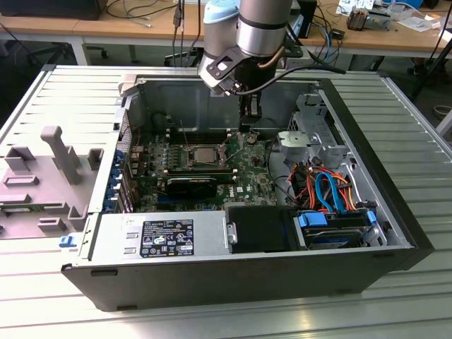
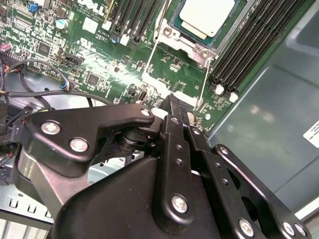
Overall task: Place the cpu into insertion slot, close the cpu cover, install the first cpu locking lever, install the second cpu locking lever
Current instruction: 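Close the cpu cover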
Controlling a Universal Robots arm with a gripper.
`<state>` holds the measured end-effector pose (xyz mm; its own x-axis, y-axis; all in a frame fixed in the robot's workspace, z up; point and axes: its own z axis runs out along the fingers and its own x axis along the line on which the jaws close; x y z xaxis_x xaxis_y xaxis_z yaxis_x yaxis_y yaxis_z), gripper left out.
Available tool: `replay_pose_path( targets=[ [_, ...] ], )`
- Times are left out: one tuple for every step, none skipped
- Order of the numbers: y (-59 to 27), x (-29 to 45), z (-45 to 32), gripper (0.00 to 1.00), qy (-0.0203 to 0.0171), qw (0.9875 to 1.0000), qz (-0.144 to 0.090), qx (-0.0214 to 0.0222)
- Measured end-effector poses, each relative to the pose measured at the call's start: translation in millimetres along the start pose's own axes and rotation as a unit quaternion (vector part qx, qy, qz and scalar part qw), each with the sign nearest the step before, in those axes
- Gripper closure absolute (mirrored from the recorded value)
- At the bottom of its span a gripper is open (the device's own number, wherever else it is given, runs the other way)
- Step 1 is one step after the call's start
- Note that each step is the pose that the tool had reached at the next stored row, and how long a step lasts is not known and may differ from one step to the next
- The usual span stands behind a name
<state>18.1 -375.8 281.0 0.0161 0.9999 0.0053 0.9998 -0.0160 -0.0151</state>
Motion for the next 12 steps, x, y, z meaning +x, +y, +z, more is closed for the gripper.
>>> replay_pose_path(
  targets=[
    [0.3, 0.2, 0.0, 0.89, 0.0, 1.0, 0.0, 0.0],
    [0.7, 0.3, 0.1, 0.89, 0.0, 1.0, 0.0, 0.0],
    [1.0, 0.4, 0.2, 0.89, 0.0, 1.0, 0.0, 0.0],
    [1.3, 0.4, 0.3, 0.89, -0.0001, 1.0, 0.0, 0.0],
    [1.7, 0.5, 0.5, 0.89, -0.0001, 1.0, 0.0, 0.0],
    [2.0, 0.5, 0.7, 0.89, 0.0, 1.0, 0.0, 0.0],
    [2.5, 0.5, 0.9, 0.89, 0.0, 1.0, 0.0, 0.0],
    [3.0, 0.5, 1.2, 0.89, 0.0, 1.0, 0.0, 0.0],
    [3.3, 0.5, 1.5, 0.89, -0.0001, 1.0, 0.0, 0.0],
    [3.6, 0.5, 1.7, 0.89, 0.0, 1.0, 0.0, 0.0],
    [3.8, 0.5, 1.9, 0.89, 0.0, 1.0, 0.0, 0.0],
    [3.9, 0.5, 2.0, 0.89, 0.0, 1.0, 0.0, 0.0]
  ],
)
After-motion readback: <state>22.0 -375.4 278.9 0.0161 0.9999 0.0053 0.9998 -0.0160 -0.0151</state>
